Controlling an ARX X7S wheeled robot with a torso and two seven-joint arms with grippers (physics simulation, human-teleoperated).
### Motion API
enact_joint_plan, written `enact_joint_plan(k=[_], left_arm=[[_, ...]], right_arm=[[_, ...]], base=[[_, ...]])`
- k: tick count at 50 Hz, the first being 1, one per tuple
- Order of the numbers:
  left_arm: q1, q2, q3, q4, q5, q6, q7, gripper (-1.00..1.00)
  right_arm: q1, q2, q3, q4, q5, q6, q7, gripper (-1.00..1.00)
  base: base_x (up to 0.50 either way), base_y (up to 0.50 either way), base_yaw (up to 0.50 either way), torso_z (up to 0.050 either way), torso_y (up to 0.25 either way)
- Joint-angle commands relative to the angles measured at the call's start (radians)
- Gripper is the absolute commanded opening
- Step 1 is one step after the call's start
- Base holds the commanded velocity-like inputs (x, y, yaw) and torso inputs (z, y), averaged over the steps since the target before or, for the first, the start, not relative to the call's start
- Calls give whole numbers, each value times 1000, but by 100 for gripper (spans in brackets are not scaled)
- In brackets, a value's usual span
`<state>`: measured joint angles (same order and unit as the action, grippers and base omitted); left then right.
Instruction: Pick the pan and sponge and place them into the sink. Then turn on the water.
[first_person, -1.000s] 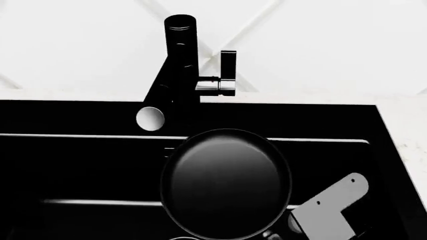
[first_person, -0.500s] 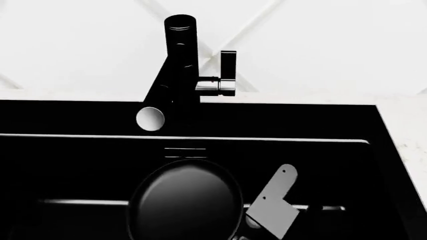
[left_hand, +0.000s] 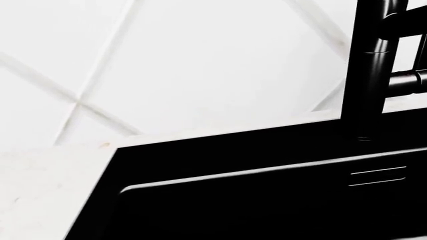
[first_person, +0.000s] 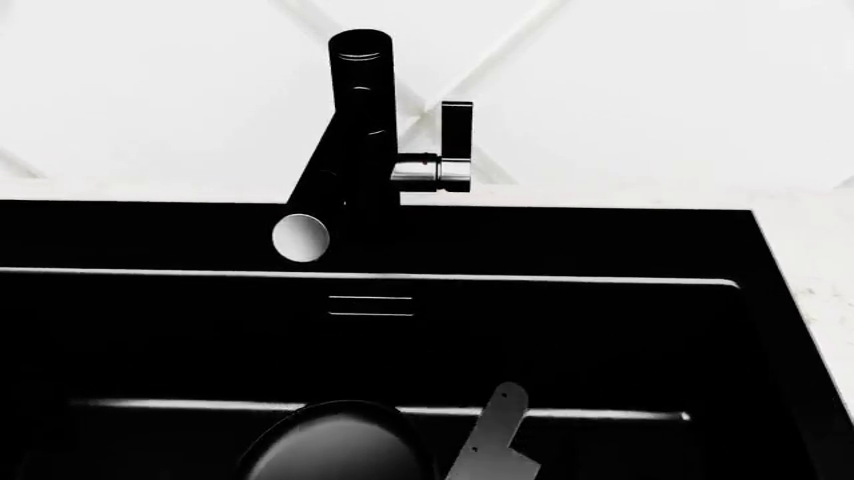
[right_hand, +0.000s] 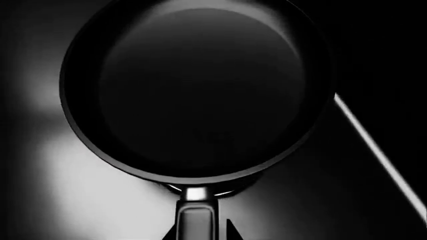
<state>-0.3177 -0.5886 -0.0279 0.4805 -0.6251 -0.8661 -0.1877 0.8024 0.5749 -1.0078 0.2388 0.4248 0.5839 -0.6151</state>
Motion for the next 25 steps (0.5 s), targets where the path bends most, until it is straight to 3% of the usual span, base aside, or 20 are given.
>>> enact_joint_plan(k=[1,25], left_arm=[[2,0,0,-3,-3,6,3,100],[3,9,22,-9,5,9,-8,100]], right_arm=[[-2,-41,-5,50,-1,-31,-17,-100],[-33,-89,-16,163,-14,-96,-25,-100]], base=[[0,0,0,0,0],[0,0,0,0,1]])
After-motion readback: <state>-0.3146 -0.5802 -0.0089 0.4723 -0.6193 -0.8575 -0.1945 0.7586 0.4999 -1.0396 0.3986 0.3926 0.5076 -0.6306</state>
